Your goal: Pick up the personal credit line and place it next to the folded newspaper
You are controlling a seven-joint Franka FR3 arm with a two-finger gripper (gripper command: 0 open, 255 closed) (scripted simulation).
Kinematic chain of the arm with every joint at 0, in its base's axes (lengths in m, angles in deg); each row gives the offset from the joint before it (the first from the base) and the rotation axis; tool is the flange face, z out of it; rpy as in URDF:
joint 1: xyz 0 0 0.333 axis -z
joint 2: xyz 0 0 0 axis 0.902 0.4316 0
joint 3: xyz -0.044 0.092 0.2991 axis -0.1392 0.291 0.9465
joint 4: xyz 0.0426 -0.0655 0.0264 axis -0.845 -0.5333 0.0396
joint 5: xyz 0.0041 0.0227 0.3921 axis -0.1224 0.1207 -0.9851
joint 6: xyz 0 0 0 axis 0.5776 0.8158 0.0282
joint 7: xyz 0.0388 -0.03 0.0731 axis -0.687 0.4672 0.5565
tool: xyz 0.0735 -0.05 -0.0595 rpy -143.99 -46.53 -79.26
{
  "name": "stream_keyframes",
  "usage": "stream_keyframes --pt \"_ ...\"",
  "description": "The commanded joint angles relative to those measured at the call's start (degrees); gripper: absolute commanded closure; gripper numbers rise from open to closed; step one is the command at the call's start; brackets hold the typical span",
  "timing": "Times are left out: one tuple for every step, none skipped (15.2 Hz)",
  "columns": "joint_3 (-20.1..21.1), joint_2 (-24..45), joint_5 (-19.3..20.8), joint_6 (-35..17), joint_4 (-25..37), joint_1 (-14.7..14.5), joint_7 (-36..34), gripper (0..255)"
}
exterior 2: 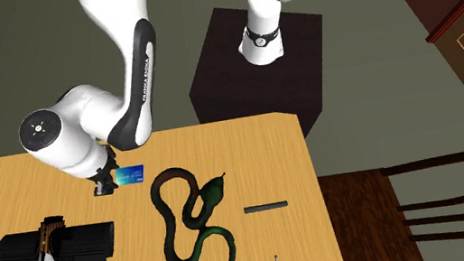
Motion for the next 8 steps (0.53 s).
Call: stream_keyframes --pt "-0.4 4.2 -0.3 2.8 7.3 -0.3 2.3 255" --pt "-0.5 6.4 -0.6 4.4 11.2 -0.5 3.5 255" --pt "-0.8 9.7 -0.9 6.9 17.3 -0.9 5.2 255" --pt "-0.9 10.2 -0.8 6.5 17.4 -1.0 5.1 255" --pt "-1.0 10.7 -0.6 6.1 17.5 -1.1 5.0 255" --pt "-1.2 11.2 -0.5 5.7 17.6 -1.2 4.9 255" --pt "-1.3 11.7 -0.4 5.3 17.7 -1.2 4.8 255" --pt "-1.4 12.2 -0.2 4.9 17.8 -1.3 4.7 255"
